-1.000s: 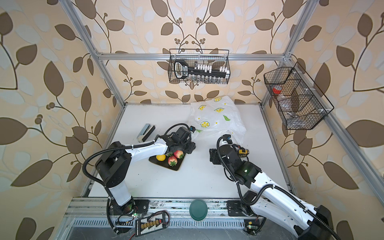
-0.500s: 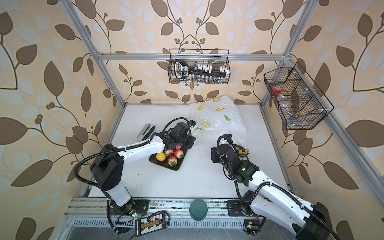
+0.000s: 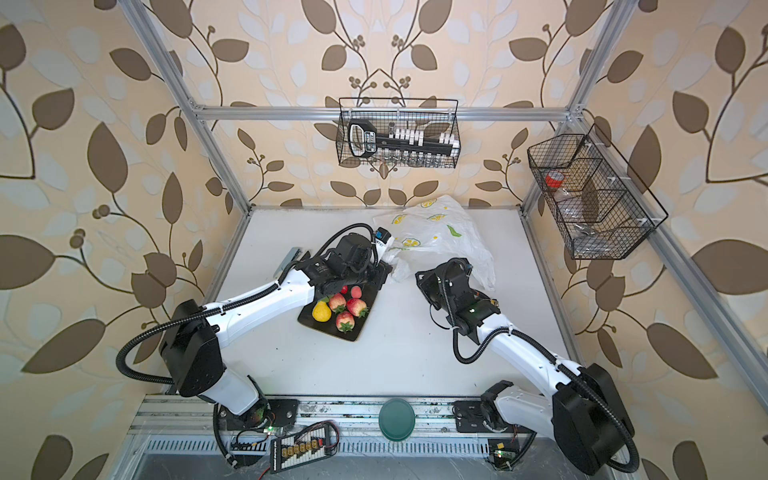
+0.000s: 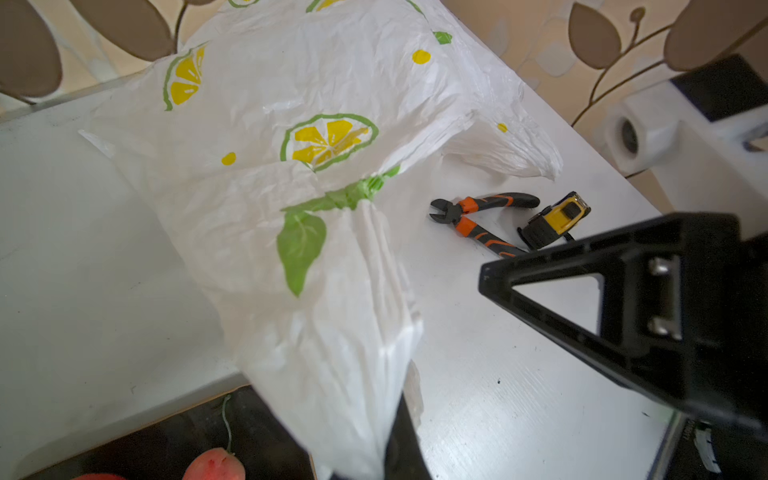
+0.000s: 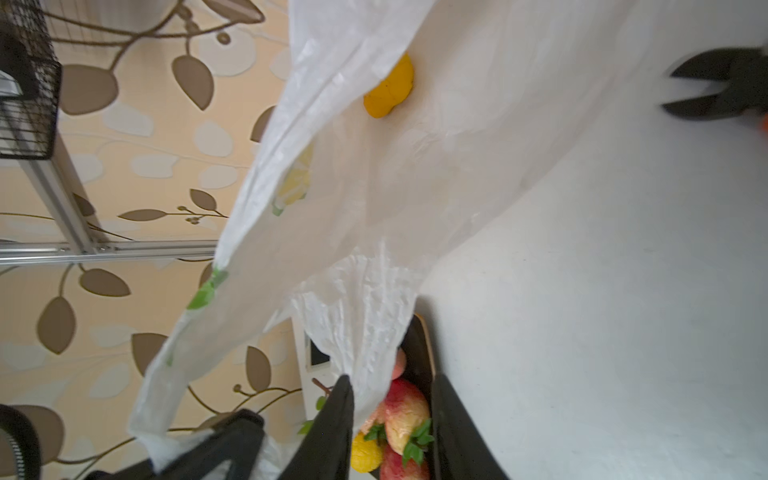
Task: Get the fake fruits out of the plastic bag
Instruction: 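Lower the open right gripper into the bag toward the yellow fruit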
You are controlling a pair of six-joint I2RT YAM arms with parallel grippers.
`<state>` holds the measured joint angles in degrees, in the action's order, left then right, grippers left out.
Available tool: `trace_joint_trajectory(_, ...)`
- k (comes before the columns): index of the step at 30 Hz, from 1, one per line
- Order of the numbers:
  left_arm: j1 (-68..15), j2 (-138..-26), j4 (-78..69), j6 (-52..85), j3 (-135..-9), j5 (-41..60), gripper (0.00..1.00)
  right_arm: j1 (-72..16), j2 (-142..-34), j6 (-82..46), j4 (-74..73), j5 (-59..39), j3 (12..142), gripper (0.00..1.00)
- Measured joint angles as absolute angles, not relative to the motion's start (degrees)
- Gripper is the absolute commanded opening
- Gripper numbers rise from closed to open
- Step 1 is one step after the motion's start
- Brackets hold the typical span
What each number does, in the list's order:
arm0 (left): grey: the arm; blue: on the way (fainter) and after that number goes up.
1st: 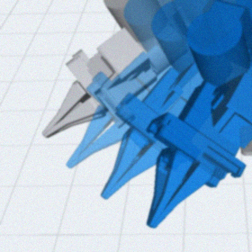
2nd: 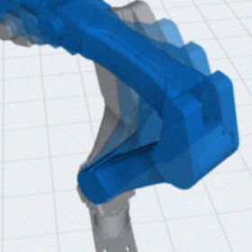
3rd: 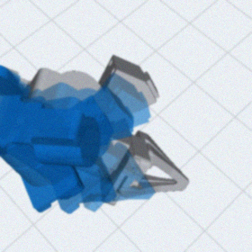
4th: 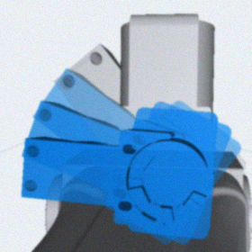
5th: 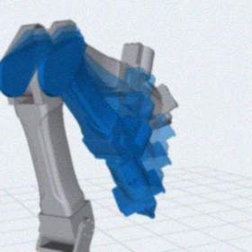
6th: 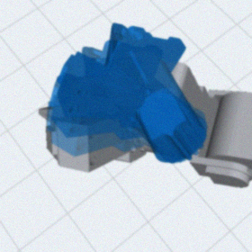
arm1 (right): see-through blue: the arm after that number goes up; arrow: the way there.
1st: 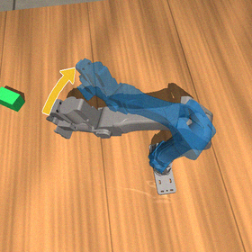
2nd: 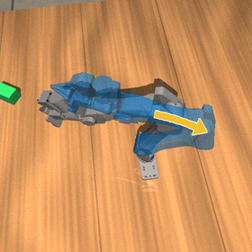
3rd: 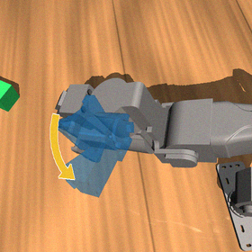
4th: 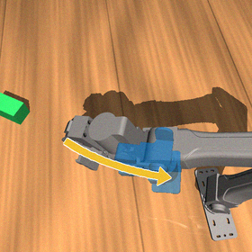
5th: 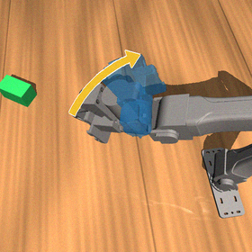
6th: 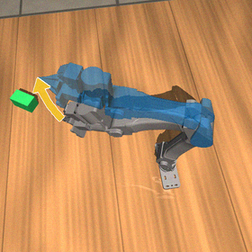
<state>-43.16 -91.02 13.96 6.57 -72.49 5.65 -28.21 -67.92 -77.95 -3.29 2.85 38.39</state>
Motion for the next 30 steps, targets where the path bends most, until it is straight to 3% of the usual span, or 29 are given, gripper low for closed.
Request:
trace_joint_trajectory(16, -43.1, -90.6, 14.7, 6.1, -72.5, 7.5, 0.00, -28.1, -78.2, -97.6, -24.0, 2.8, 35.4, 0.27)
trace_joint_trajectory(30, -43.1, -87.8, 14.5, 5.8, -72.4, 7.8, 0.00, -25.2, -84.4, -102.5, -30.6, 0.1, 35.2, 0.22)
